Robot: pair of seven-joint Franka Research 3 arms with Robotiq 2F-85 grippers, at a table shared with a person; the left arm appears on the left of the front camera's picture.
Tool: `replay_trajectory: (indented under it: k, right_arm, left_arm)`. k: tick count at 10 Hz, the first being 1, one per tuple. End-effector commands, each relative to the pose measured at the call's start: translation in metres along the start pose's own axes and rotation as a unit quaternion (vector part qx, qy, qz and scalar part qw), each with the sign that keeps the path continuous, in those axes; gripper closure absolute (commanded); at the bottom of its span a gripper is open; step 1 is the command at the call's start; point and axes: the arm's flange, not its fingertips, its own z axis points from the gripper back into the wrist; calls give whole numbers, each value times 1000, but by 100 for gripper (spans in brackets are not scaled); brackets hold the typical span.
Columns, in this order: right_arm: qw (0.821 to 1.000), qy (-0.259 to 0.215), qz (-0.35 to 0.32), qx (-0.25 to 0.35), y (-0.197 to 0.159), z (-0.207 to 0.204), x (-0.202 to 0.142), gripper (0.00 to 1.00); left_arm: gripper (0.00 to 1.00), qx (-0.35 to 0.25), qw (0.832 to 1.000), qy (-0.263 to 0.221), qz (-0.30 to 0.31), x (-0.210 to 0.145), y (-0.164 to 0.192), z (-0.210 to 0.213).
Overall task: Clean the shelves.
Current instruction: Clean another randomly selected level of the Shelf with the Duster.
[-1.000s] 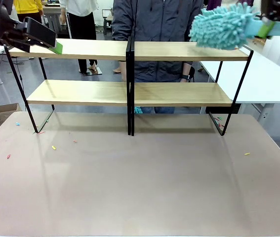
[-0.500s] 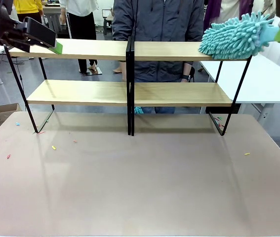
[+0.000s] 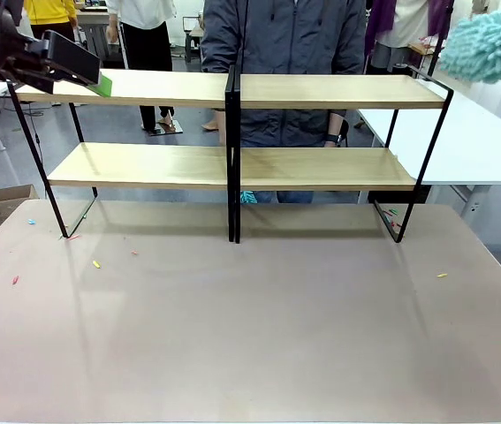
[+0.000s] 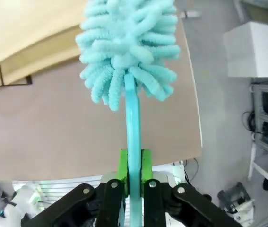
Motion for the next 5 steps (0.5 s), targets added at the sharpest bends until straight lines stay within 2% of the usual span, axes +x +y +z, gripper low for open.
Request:
replay_trajectory:
  k: [1, 3, 5]
  right_arm:
    - [995, -22, 58, 77, 9, 0, -12, 88]
    - [988, -6, 82, 131, 4, 4, -13, 88]
    - [977, -21, 81, 196, -21, 13, -18, 88]
  left_arm:
    - [0, -2, 1000, -5, 0, 0, 1, 0]
    - [0, -2, 1000, -5, 0, 0, 1, 0]
    - [0, -2, 1000, -5, 0, 0, 1, 0]
